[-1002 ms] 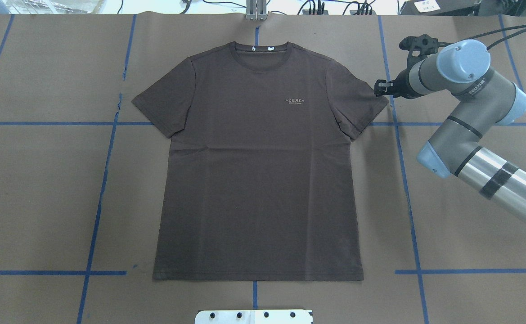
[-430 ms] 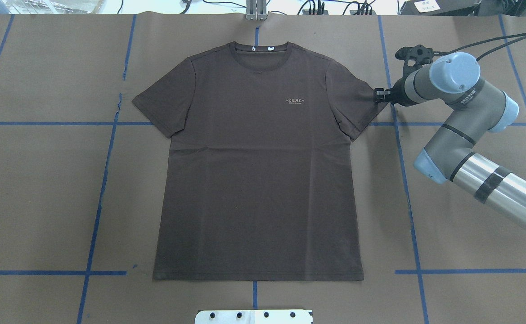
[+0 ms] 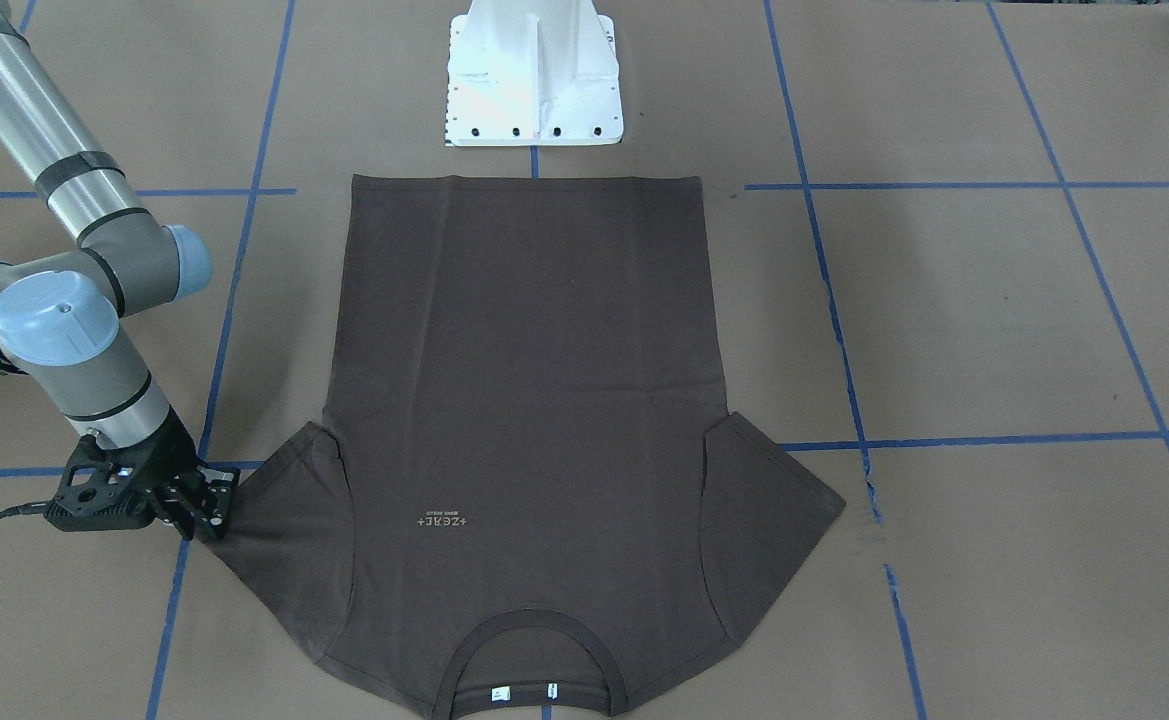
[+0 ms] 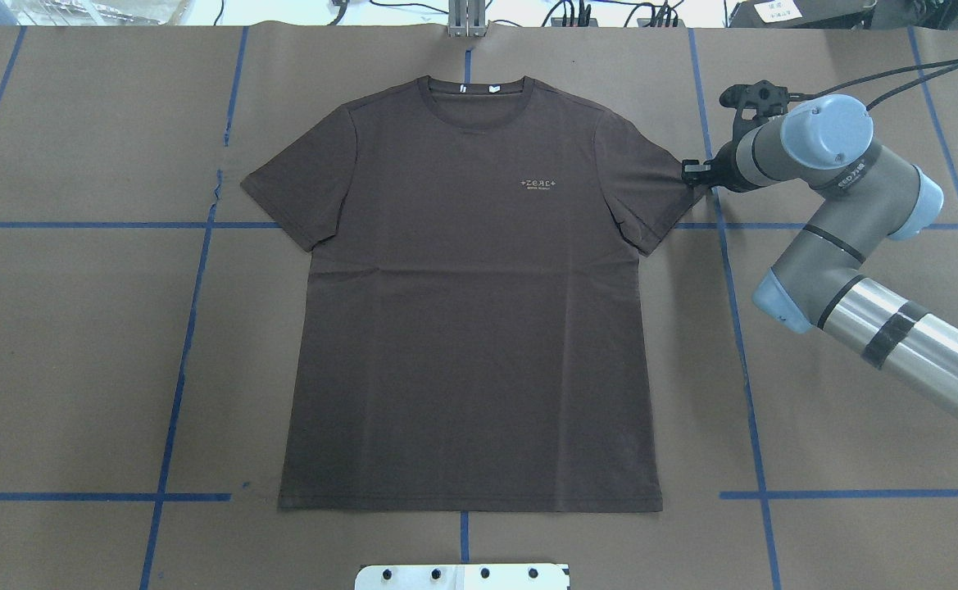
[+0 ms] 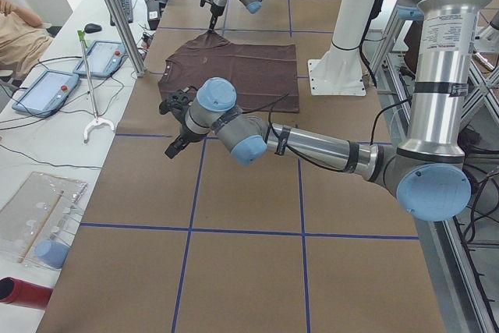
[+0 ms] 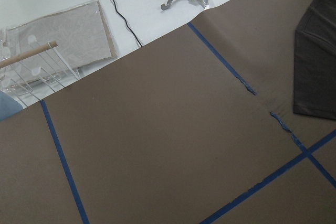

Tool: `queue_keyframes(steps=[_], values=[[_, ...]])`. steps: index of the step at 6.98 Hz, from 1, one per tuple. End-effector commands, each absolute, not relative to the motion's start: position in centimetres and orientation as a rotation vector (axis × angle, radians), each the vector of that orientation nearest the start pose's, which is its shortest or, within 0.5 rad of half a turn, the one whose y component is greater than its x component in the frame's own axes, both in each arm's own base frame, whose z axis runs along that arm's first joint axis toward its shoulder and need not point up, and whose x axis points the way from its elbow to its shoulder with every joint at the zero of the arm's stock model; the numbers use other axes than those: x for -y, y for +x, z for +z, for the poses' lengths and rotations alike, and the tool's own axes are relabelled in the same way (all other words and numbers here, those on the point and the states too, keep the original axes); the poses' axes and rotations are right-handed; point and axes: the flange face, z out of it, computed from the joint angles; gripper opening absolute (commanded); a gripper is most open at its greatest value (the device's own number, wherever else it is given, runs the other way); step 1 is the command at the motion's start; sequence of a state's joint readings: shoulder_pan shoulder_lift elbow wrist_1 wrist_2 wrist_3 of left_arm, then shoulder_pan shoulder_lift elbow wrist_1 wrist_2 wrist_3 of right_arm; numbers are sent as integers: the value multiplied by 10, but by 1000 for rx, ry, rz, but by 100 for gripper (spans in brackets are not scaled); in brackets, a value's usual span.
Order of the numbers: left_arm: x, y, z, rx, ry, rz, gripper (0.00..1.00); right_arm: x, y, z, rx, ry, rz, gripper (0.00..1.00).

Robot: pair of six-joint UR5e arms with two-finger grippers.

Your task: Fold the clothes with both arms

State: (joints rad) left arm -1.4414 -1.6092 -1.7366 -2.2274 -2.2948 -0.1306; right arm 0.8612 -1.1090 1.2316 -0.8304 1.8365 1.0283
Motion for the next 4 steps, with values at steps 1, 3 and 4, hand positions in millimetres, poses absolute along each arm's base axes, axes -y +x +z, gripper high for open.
queue_keyframes(steps=[1,3,4], values=[[526,0,481,-778,728,311,100,620,-392,461,835,381,177,0],[526,1,483,-779,723,311,100,625,-395,441,844,380,187,0],[526,1,483,-779,723,311,100,633,-401,405,820,361,199,0]])
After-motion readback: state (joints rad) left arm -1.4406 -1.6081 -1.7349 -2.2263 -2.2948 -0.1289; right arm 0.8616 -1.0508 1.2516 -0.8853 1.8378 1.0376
